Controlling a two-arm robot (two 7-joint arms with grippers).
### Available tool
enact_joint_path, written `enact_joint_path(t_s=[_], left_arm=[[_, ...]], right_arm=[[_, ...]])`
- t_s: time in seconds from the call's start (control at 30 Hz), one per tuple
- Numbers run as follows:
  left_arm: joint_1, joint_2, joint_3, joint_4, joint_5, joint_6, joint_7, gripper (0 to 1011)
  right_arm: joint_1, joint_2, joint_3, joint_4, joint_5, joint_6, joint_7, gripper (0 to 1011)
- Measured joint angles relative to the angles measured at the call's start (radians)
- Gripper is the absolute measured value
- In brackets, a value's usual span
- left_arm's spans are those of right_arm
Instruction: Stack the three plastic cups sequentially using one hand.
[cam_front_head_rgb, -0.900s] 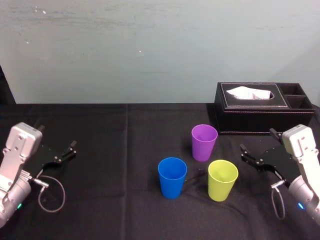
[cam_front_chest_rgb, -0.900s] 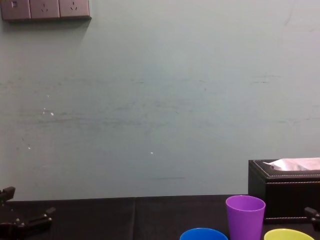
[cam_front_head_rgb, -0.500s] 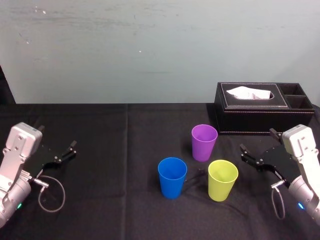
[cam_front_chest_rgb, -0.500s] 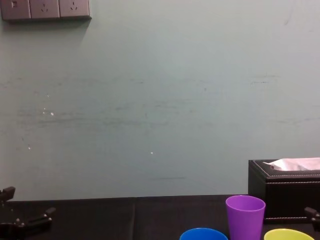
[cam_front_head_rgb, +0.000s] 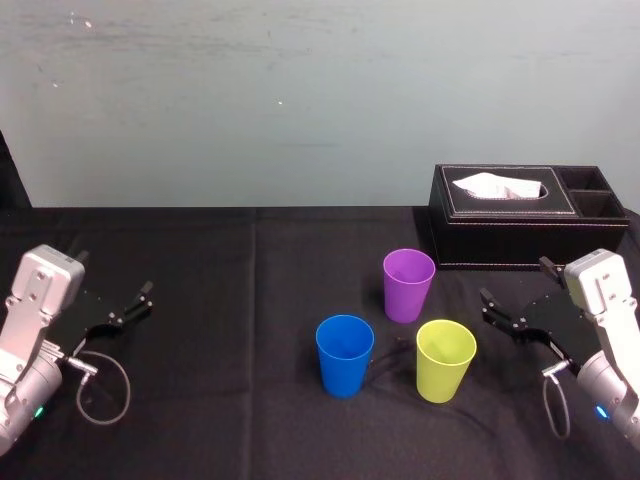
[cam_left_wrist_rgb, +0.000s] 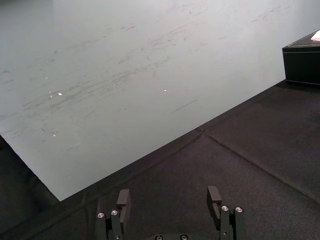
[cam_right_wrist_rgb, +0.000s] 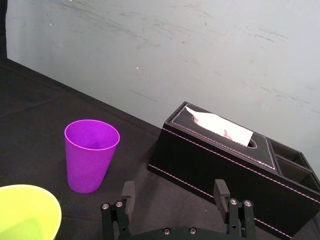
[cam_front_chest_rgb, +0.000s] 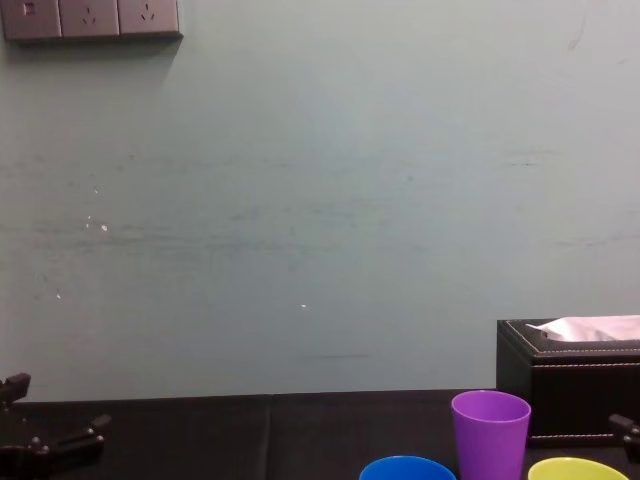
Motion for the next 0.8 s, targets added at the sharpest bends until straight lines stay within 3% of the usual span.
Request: enact_joint_path(t_s=[0.8], left_arm=[[0.000, 0.000, 0.000, 0.000, 0.000, 0.000, 0.000, 1000]], right_arm=[[0.000, 0.000, 0.000, 0.000, 0.000, 0.000, 0.000, 1002]])
